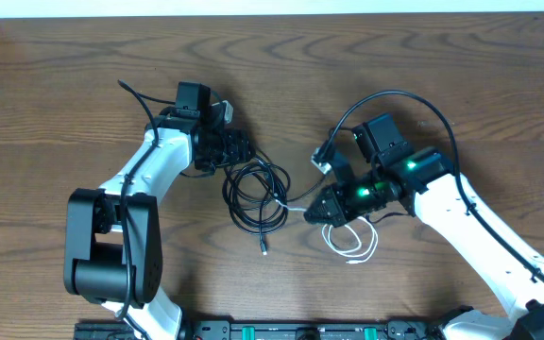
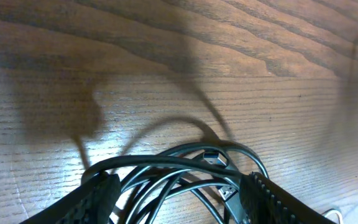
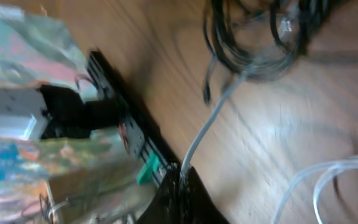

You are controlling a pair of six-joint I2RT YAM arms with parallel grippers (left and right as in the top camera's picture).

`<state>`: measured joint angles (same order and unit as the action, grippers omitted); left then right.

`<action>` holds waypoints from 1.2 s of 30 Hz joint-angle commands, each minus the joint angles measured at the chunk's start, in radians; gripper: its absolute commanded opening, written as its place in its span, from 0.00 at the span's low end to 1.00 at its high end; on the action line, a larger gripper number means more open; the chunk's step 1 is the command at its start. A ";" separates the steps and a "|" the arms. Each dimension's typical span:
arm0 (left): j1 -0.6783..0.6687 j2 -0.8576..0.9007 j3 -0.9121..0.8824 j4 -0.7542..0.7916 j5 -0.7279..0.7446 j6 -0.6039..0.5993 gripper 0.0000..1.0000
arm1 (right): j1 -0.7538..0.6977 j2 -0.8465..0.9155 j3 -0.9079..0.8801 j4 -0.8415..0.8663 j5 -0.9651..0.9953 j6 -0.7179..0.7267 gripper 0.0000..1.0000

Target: Untangle cables

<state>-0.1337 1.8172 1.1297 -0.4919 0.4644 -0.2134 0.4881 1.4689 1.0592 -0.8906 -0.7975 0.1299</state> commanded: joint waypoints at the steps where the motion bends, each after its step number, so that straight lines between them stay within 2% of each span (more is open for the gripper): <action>1: 0.002 0.010 -0.013 -0.001 -0.013 -0.010 0.67 | -0.011 -0.005 0.026 -0.086 0.084 -0.072 0.01; 5: 0.002 0.010 -0.013 0.002 -0.013 -0.010 0.67 | -0.055 -0.005 0.057 -0.248 -0.005 -0.189 0.01; 11: 0.002 0.010 -0.013 0.000 -0.013 -0.010 0.67 | -0.131 -0.005 0.063 -0.290 0.245 -0.063 0.01; 14: 0.002 0.010 -0.013 0.000 -0.013 -0.010 0.67 | -0.160 -0.005 0.063 -0.296 -0.074 -0.263 0.01; 16: 0.002 0.010 -0.013 0.001 -0.013 -0.010 0.67 | -0.179 -0.005 0.063 -0.295 -0.239 -0.328 0.01; 24: 0.002 0.010 -0.013 0.000 -0.013 -0.010 0.67 | -0.221 -0.005 0.063 -0.286 -0.541 -0.520 0.01; 30: 0.002 0.010 -0.013 0.000 -0.013 -0.010 0.67 | -0.248 -0.005 0.063 -0.238 -0.623 -0.520 0.01; 32: 0.002 0.010 -0.013 0.000 -0.013 -0.010 0.67 | -0.261 -0.005 0.063 -0.191 -0.609 -0.452 0.01; 34: 0.002 0.010 -0.013 0.001 -0.013 -0.010 0.67 | -0.269 -0.005 0.063 -0.127 -0.473 -0.311 0.01; 36: 0.002 0.010 -0.013 0.001 -0.013 -0.010 0.67 | -0.269 -0.005 0.063 -0.089 -0.246 -0.158 0.01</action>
<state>-0.1337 1.8172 1.1297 -0.4900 0.4641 -0.2134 0.2264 1.4689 1.1038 -1.0023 -1.2617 -0.2371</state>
